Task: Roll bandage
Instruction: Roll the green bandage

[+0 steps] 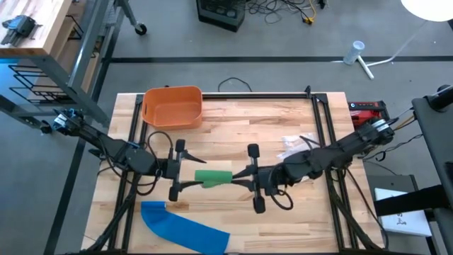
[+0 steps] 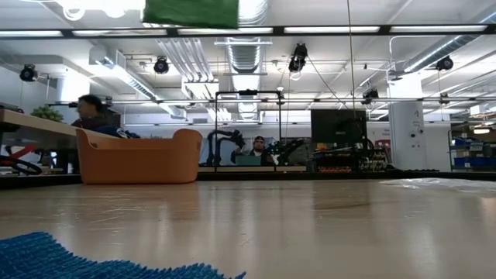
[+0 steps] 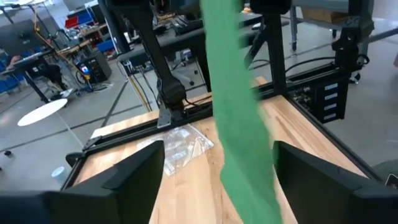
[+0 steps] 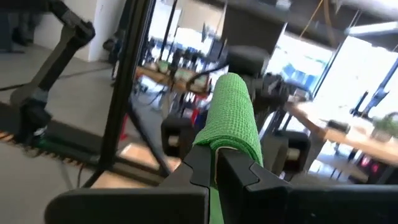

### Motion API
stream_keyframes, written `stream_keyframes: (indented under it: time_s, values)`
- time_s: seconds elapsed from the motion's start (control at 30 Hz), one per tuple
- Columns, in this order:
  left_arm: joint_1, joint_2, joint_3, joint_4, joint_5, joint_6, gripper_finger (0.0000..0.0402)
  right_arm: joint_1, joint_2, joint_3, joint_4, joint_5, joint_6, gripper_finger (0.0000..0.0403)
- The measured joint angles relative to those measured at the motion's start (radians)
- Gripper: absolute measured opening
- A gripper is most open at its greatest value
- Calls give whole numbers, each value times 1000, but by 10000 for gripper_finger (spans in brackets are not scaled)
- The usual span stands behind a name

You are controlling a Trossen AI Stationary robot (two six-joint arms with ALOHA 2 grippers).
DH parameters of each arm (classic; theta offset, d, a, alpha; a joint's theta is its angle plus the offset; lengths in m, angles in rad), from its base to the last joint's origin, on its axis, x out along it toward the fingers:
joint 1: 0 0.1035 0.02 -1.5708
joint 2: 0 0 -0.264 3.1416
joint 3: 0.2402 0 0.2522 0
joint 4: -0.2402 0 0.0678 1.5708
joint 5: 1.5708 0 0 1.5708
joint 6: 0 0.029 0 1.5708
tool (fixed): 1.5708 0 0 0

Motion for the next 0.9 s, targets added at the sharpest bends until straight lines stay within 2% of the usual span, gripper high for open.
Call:
stream_keyframes:
  time_s: [0.13, 0.3, 0.5, 0.77, 0.9]
  values:
    - [0, 1, 15, 8, 1, 0, 295, 0, -52, 0, -149, -13, 93, 2]
    - [0, 1, 23, 22, 2, 0, 289, 0, -114, 0, -311, -104, 207, 2]
    - [2, 23, 23, 55, 2, -3, 272, 0, -137, 0, -401, -160, 242, 2]
    - [2, 108, 23, 185, 3, 17, 249, 0, -137, 0, -464, -161, 263, 2]
    - [2, 142, 40, 191, 3, 59, 239, -1, -148, 3, -532, -161, 296, 2]
